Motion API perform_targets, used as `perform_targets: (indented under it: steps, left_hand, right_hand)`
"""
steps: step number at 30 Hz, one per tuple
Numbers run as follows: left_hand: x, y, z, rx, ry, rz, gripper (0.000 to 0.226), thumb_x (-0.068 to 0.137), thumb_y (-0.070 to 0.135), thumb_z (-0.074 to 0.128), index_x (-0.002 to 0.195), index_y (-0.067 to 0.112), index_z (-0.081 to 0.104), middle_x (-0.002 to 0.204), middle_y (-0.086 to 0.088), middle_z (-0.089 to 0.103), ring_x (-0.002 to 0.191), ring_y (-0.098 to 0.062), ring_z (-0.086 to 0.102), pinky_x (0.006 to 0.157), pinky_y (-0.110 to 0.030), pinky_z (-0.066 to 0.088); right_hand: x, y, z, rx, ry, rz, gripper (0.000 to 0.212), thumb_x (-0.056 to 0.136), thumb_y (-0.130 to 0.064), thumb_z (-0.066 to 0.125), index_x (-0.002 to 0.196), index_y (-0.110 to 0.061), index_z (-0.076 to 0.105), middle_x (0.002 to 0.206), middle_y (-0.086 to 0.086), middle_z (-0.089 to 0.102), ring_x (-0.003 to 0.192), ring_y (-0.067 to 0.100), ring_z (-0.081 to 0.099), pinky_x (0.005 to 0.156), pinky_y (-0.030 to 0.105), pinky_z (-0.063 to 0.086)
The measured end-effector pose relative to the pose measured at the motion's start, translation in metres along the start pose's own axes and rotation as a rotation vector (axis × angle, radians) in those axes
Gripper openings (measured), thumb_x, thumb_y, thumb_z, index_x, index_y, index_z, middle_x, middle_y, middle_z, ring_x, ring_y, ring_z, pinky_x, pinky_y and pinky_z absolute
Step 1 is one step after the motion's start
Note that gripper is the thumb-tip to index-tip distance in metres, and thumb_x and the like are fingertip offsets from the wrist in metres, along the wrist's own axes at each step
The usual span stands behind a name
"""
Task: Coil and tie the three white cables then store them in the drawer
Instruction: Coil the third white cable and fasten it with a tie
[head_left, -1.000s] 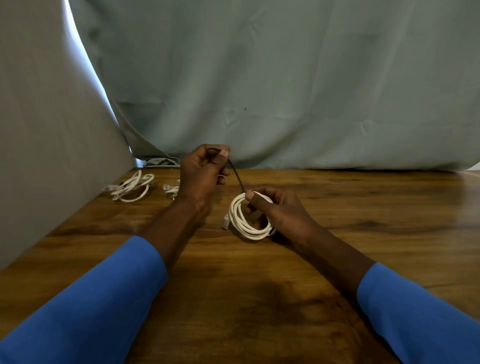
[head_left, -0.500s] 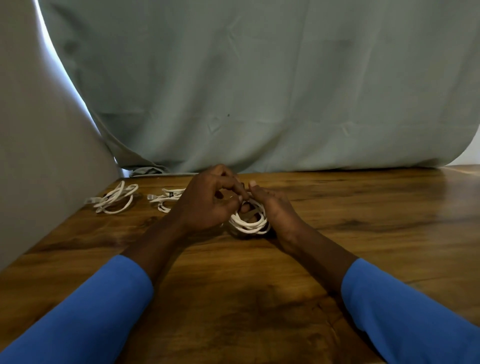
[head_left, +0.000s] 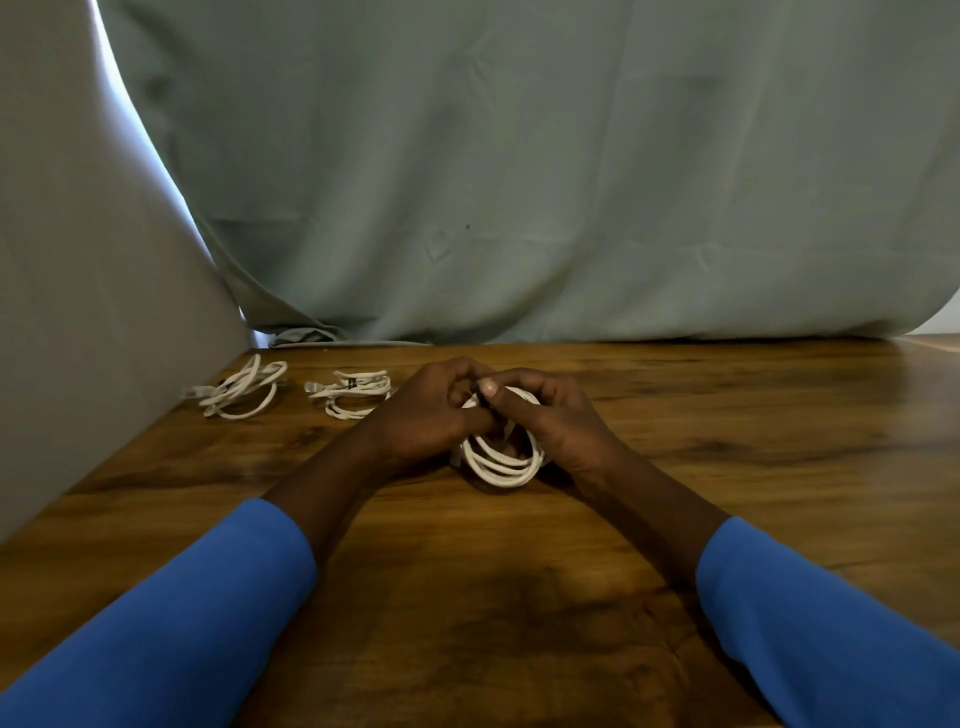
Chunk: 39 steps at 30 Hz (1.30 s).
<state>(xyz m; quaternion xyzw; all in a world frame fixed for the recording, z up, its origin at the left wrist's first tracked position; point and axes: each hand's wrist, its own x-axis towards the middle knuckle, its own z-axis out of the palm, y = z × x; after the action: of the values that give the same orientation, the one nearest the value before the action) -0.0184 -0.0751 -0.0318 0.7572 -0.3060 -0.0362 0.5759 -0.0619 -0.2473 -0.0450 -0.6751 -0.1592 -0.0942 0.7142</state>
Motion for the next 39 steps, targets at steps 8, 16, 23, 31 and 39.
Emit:
perform_targets:
  steps: [8,16,23,31,39]
  left_hand:
    - [-0.004,0.004,-0.005,-0.391,-0.153,-0.128,0.041,0.090,0.001,0.071,0.130,0.004,0.066,0.110,-0.023,0.072,0.091,-0.029,0.074,0.066,-0.031,0.060]
    - [0.000,-0.002,-0.015,-0.610,-0.162,-0.242,0.046,0.087,0.015,0.062,0.130,-0.003,0.064,0.110,-0.023,0.069,0.085,-0.028,0.073,0.067,-0.036,0.063]
    - [0.000,-0.001,-0.017,-0.627,0.077,-0.225,0.017,0.094,-0.002,0.062,0.108,-0.002,0.072,0.096,-0.018,0.076,0.079,-0.023,0.076,0.062,-0.032,0.063]
    - [0.010,-0.006,-0.027,-0.434,0.504,-0.096,0.013,0.096,0.013,0.069,0.108,0.010,0.076,0.092,-0.004,0.078,0.082,-0.015,0.075,0.070,-0.029,0.061]
    - [0.017,-0.003,-0.031,-0.308,0.759,-0.030,0.011,0.100,0.012,0.066,0.094,0.008,0.074,0.074,-0.001,0.069,0.061,-0.006,0.064,0.058,-0.021,0.056]
  right_hand:
    - [0.000,-0.004,-0.001,0.053,0.029,-0.012,0.022,0.098,-0.012,0.067,0.111,0.003,0.074,0.091,0.016,0.076,0.074,0.018,0.073,0.065,0.026,0.060]
    - [0.000,-0.005,-0.002,0.000,0.050,-0.012,0.025,0.099,-0.017,0.068,0.111,0.004,0.075,0.095,0.019,0.076,0.074,0.019,0.071,0.065,0.027,0.058]
    - [-0.002,-0.006,-0.003,0.024,0.036,-0.005,0.023,0.099,-0.017,0.068,0.110,0.000,0.077,0.095,0.014,0.077,0.074,0.031,0.064,0.068,0.036,0.049]
    - [-0.005,-0.004,-0.001,-0.095,-0.048,0.066,0.027,0.091,-0.033,0.071,0.105,-0.011,0.079,0.095,0.011,0.076,0.075,0.019,0.068,0.068,0.032,0.053]
    - [-0.005,-0.006,0.005,-0.003,-0.077,0.073,0.025,0.092,-0.022,0.071,0.113,-0.007,0.074,0.107,0.029,0.072,0.083,0.025,0.068,0.068,0.028,0.057]
